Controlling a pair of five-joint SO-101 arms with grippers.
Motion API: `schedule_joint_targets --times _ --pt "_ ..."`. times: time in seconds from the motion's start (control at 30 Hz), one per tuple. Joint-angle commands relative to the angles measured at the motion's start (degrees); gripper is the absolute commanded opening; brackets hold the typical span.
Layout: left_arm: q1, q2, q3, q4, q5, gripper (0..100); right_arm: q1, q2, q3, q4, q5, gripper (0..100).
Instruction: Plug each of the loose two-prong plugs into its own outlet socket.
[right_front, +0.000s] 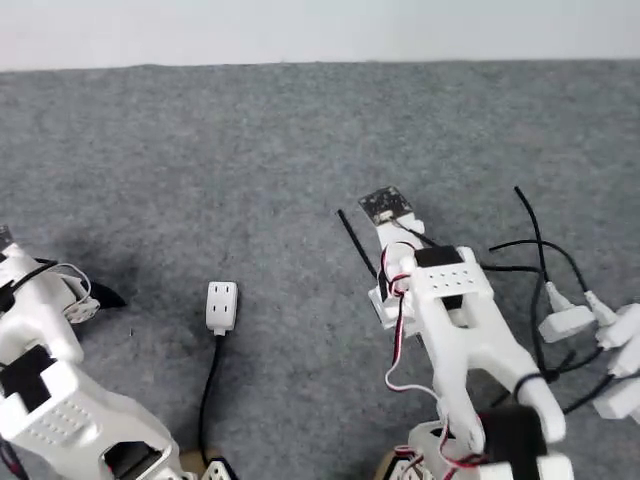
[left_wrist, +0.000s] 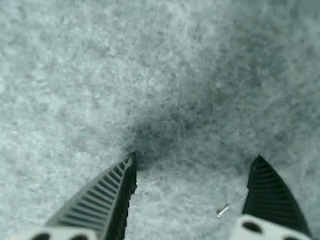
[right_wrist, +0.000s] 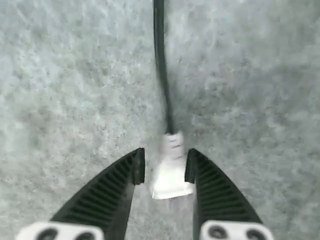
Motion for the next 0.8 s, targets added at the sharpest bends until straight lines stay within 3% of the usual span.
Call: schedule_joint_targets --times 0.0,0.33,0.77 --pt "0.6 0.4 -0.2 0.2 -0.2 34 0.9 2.9 -6.2 -1.6 0.8 11.3" --pt "0.6 0.4 -0.1 0.4 -1.6 34 1.0 10.1 -9.5 -0.2 0.7 10.0" --pt "0.6 0.4 -0.1 0.4 -1.7 34 4.7 6.7 -9.2 3.7 1.3 10.0"
